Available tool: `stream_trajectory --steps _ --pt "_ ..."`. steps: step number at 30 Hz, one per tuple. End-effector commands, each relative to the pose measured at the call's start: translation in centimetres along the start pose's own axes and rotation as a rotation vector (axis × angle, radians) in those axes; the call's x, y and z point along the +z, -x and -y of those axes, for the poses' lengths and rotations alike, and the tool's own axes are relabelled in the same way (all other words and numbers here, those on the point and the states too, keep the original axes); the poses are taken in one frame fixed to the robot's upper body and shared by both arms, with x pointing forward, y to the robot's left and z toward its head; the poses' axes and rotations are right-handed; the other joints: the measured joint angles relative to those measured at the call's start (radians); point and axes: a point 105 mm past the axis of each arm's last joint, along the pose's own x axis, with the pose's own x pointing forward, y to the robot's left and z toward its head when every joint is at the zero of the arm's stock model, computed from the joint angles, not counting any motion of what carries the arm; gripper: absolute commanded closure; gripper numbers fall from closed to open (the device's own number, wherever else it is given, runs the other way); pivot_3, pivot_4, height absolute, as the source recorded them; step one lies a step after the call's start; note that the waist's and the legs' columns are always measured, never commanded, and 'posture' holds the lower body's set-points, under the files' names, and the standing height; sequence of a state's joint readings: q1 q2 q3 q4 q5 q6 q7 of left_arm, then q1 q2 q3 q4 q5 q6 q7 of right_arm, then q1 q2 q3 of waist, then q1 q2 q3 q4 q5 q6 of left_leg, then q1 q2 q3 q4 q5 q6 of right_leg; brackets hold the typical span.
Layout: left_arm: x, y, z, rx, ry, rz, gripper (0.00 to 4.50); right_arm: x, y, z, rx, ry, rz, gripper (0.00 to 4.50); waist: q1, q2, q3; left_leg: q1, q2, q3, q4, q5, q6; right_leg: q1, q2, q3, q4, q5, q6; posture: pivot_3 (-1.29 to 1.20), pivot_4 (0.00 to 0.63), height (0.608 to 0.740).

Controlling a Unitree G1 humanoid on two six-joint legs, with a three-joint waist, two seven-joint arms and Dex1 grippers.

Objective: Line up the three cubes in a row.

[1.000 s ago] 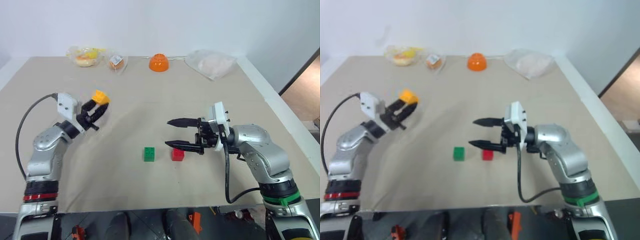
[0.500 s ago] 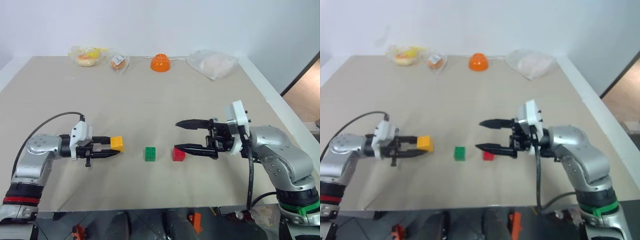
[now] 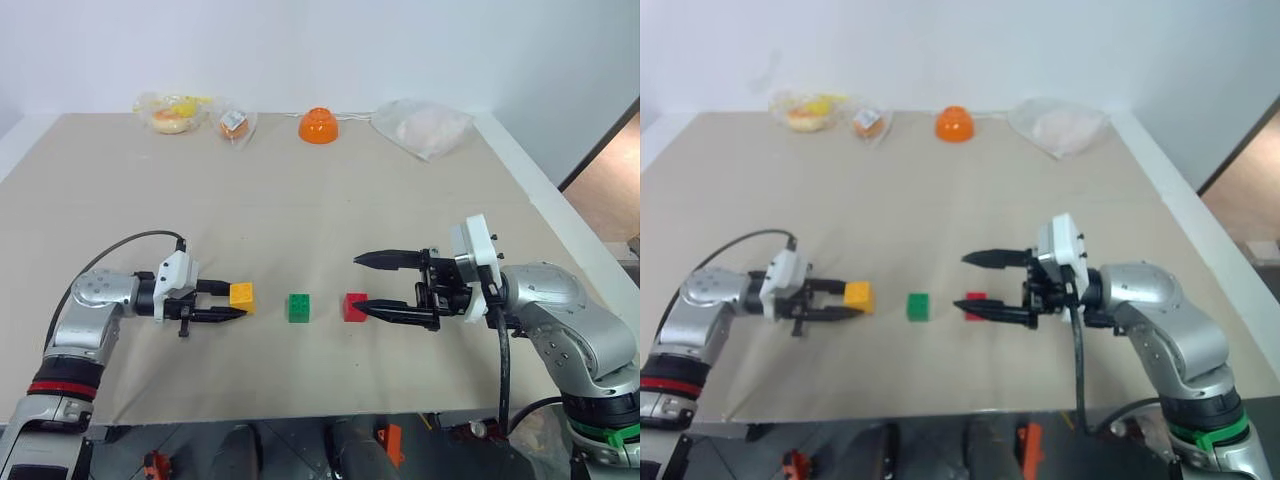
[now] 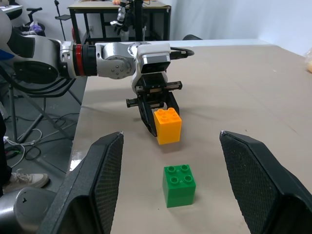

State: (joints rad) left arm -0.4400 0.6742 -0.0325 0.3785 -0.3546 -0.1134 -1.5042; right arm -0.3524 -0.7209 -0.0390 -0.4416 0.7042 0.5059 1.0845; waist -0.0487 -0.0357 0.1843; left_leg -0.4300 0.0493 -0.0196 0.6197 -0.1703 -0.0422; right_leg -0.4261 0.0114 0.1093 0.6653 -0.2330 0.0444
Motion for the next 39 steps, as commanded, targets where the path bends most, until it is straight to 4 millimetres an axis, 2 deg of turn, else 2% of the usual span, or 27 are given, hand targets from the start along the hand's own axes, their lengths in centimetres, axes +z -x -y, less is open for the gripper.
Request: stream_trajectory --steps 1,16,26,28,30,33,35,39 --pt "0.4 0.1 -0.4 -0.002 -0.033 0.013 3.22 1.1 0.3 -0.2 -0.003 0.049 0.009 1.23 0.000 0.000 0.000 0.000 0.000 0.000 0.000 0.000 0.000 0.000 0.000 0.000 0.000 0.000 0.000 0.00 0.150 0.740" --pt "-1.7 -0.3 0.4 -0.016 -0.018 -0.009 3.22 1.1 0.1 0.0 -0.012 0.060 0.005 1.23 0.000 0.000 0.000 0.000 0.000 0.000 0.000 0.000 0.000 0.000 0.000 0.000 0.000 0.000 0.000 0.00 0.150 0.740" --pt "-1.8 -0.6 -0.2 0.027 -0.053 -0.006 3.22 1.1 0.1 0.2 -0.019 0.064 0.003 1.23 0.001 0.000 0.000 0.000 0.000 0.000 0.001 0.000 0.000 0.001 0.000 0.000 0.000 0.000 0.000 0.00 0.150 0.740" --pt "-1.8 -0.6 -0.4 0.038 -0.060 0.002 2.19 1.1 0.2 0.2 -0.019 0.064 0.003 1.23 0.001 0.000 0.000 0.000 0.000 0.000 0.001 0.000 0.000 0.001 0.000 0.000 0.000 0.000 0.000 0.00 0.150 0.740" --pt "-1.7 -0.6 -0.6 0.054 -0.065 0.010 1.65 1.1 0.2 0.2 -0.018 0.065 0.004 1.23 0.001 0.000 0.000 0.000 0.000 0.000 0.002 0.000 0.000 0.001 0.000 0.000 0.000 0.001 0.001 0.00 0.150 0.740" --pt "-1.6 -0.6 -0.7 0.054 -0.070 0.006 0.58 1.1 0.1 0.3 -0.018 0.066 0.006 1.23 0.001 0.000 0.000 0.000 0.000 0.000 0.002 0.000 0.000 0.001 0.000 0.000 0.000 0.001 0.001 0.00 0.150 0.740" --pt "-1.6 -0.4 -0.7 0.057 -0.090 -0.006 0.58 1.1 0.1 0.4 -0.017 0.066 0.007 1.23 0.001 0.000 0.000 0.000 0.000 0.000 0.002 0.000 0.000 0.001 0.000 0.000 0.000 0.001 0.001 0.00 0.150 0.740" --pt "-1.7 1.5 -0.8 0.074 -0.112 -0.052 0.58 1.1 0.0 0.6 -0.009 0.071 0.006 1.23 -0.001 0.000 0.000 0.000 0.000 0.000 0.001 0.000 0.000 0.001 0.000 0.000 0.000 0.001 0.001 0.00 0.150 0.740"
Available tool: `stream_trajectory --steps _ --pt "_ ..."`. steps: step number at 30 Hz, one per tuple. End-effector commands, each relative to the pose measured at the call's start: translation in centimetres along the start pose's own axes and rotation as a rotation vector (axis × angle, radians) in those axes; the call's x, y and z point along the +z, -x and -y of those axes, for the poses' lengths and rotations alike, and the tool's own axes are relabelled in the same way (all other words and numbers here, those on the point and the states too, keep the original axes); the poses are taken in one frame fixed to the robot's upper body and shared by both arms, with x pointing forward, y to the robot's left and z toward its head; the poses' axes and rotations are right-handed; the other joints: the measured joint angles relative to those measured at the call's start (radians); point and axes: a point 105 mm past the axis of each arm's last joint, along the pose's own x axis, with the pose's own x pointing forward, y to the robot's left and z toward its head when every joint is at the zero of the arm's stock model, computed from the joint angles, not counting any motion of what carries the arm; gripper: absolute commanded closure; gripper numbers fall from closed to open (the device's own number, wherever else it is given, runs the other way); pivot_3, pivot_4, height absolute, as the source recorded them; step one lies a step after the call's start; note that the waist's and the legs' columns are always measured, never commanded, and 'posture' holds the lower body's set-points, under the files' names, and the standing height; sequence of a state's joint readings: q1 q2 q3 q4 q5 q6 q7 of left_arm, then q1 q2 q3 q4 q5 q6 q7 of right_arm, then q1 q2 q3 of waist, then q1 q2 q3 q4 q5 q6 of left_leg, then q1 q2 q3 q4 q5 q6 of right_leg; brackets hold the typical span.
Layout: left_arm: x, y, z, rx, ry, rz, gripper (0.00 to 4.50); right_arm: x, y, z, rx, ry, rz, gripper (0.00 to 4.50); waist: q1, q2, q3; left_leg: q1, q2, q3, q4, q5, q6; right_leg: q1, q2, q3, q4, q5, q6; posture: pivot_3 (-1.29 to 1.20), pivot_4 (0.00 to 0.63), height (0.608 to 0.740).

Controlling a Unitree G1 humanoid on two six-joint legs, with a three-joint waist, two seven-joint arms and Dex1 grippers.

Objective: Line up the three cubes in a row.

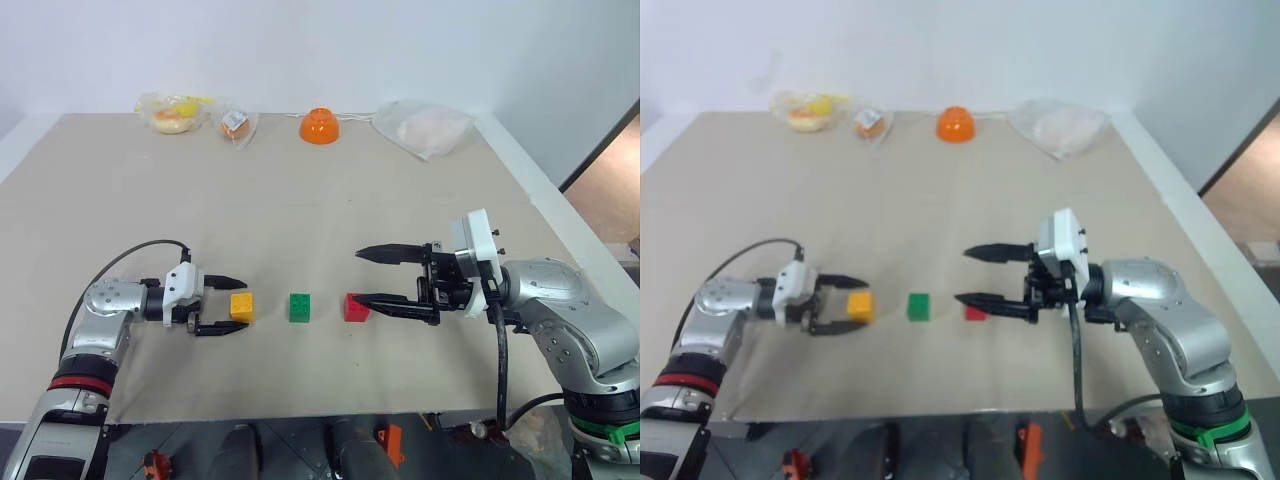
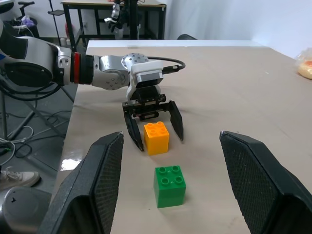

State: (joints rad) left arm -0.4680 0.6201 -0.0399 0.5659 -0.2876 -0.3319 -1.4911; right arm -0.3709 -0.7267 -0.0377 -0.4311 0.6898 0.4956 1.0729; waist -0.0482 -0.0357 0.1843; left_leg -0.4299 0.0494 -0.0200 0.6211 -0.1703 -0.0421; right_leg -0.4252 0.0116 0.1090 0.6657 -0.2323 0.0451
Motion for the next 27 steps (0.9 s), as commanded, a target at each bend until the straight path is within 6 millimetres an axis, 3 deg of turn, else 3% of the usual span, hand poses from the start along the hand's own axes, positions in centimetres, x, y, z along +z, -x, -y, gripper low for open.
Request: stream_trajectory --steps 1,6,11,15,22,27 --pt "0.4 2.5 -0.7 0.045 -0.043 -0.037 0.58 1.0 0.0 0.2 0.012 0.047 0.016 1.23 -0.003 0.000 0.000 0.000 0.000 0.000 0.000 0.000 0.000 0.000 0.000 0.000 0.000 0.000 0.000 0.00 0.150 0.740" --pt "0.5 6.6 -0.7 0.098 0.038 -0.099 0.58 1.1 0.3 0.4 0.014 0.057 0.012 1.23 -0.006 0.000 0.000 0.000 0.001 0.000 -0.001 0.000 0.000 -0.001 0.001 0.000 0.000 0.000 -0.001 0.00 0.150 0.740" --pt "0.6 10.3 -2.5 0.337 0.301 -0.074 0.58 0.9 0.4 0.9 -0.004 0.064 0.007 1.23 -0.002 0.000 0.000 0.000 0.002 0.000 -0.001 0.000 0.000 -0.001 0.000 -0.001 0.000 0.000 -0.001 0.00 0.150 0.740" --pt "1.7 13.0 -4.5 0.626 0.511 0.083 0.58 0.3 1.0 2.1 -0.081 0.028 0.017 1.23 -0.002 0.000 0.000 0.000 0.002 0.000 0.000 0.000 0.000 -0.001 0.000 -0.002 0.000 0.000 -0.001 0.00 0.150 0.740" --pt "1.1 14.0 -4.8 0.987 0.505 0.187 0.58 -2.5 1.9 5.2 -0.331 0.002 -0.011 1.23 0.000 0.000 0.000 0.002 0.002 0.001 -0.001 0.000 0.000 0.001 0.000 -0.002 0.001 0.000 -0.001 0.00 0.150 0.740" --pt "0.7 12.4 -4.2 1.056 0.506 0.216 0.58 -2.4 0.9 5.3 -0.381 -0.013 0.045 1.23 0.000 -0.001 0.000 0.001 0.002 0.000 -0.001 0.000 0.000 0.001 0.001 -0.002 0.001 0.002 0.002 0.00 0.150 0.740"
